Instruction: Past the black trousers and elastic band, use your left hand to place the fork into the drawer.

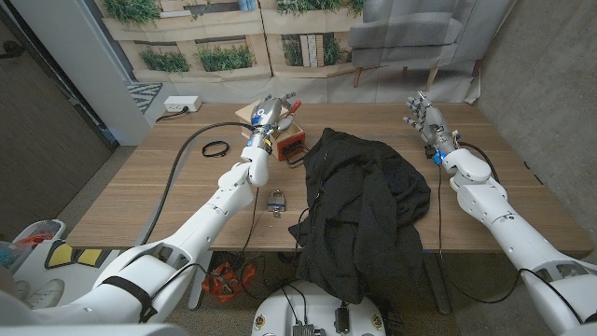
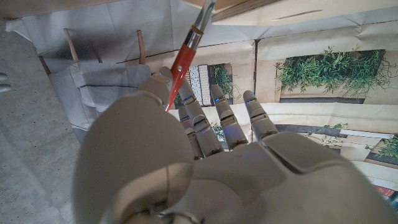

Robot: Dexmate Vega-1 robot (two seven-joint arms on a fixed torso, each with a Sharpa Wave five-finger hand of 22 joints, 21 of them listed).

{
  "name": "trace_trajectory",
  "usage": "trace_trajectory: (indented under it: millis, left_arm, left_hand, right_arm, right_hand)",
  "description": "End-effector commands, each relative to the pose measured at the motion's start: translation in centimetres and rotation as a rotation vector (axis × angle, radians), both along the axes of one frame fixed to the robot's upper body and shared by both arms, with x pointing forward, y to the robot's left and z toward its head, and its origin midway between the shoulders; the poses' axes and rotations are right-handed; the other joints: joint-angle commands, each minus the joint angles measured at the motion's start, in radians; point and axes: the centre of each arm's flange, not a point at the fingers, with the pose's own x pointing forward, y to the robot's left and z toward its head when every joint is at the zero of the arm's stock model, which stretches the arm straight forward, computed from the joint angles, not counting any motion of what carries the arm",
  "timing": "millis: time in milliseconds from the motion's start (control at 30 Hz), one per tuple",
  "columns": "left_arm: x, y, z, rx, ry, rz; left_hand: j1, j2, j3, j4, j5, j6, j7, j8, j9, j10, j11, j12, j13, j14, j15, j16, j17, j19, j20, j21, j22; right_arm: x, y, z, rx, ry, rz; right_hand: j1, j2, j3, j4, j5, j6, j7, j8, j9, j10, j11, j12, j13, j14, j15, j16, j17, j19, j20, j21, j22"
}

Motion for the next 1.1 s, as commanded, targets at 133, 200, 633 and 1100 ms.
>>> trace_trajectory:
  millis: [133, 200, 633, 1100]
  left_arm:
    - [0.49, 0.01, -0.25, 0.032, 0.008, 0.021]
    - [0.51, 0.0, -0.25, 0.035, 0.007, 0.031]
    - [0.82, -0.07, -0.4, 0.088, -0.005, 0.067]
    - [1.05, 0.04, -0.94, 0.131, -0.002, 0.075]
  left_hand:
    - [-0.002, -0.003, 0.005, -0.002, 0.004, 0.001, -0.005, 0.003, 0.001, 0.001, -0.007, 0.006, 0.002, -0.006, -0.149, -0.003, 0.005, 0.002, 0.006, 0.003, 0.006]
    - [-0.002, -0.003, 0.005, -0.003, 0.004, 0.001, -0.005, 0.003, 0.001, 0.001, -0.007, 0.006, 0.002, -0.006, -0.15, -0.003, 0.005, 0.002, 0.006, 0.003, 0.006]
    - [-0.003, -0.003, 0.005, -0.003, 0.005, 0.0, -0.007, 0.003, 0.001, 0.003, -0.007, 0.008, -0.001, -0.004, -0.15, -0.003, 0.007, 0.002, 0.007, 0.003, 0.006]
    - [-0.003, -0.004, 0.005, -0.005, 0.005, 0.002, -0.006, 0.003, 0.001, 0.003, -0.007, 0.01, -0.004, -0.004, -0.151, -0.003, 0.01, 0.001, 0.007, 0.003, 0.006]
  right_arm:
    - [0.18, 0.0, 0.31, -0.005, -0.003, 0.0]
    - [0.21, -0.02, 0.4, -0.007, -0.005, 0.0]
    - [0.4, 0.18, 0.67, -0.008, -0.003, 0.004]
    - [0.39, 0.46, 0.61, -0.011, -0.004, 0.004]
  right_hand:
    - [-0.003, 0.001, 0.008, 0.001, 0.0, 0.012, -0.001, 0.0, 0.004, 0.004, -0.003, 0.004, 0.001, -0.007, -0.047, 0.003, 0.005, -0.001, 0.003, 0.007, 0.002]
    - [-0.003, 0.002, 0.008, 0.001, 0.0, 0.012, -0.001, 0.0, 0.004, 0.004, -0.002, 0.004, 0.001, -0.007, -0.047, 0.003, 0.005, -0.001, 0.002, 0.007, 0.002]
    - [-0.004, 0.002, 0.009, 0.0, 0.0, 0.011, -0.001, 0.0, 0.004, 0.003, -0.003, 0.004, 0.001, -0.007, -0.047, 0.003, 0.005, -0.001, 0.002, 0.007, 0.002]
    - [-0.005, 0.002, 0.009, 0.001, 0.0, 0.011, -0.002, 0.0, 0.004, 0.004, -0.004, 0.004, 0.001, -0.007, -0.048, 0.003, 0.005, -0.001, 0.001, 0.007, 0.002]
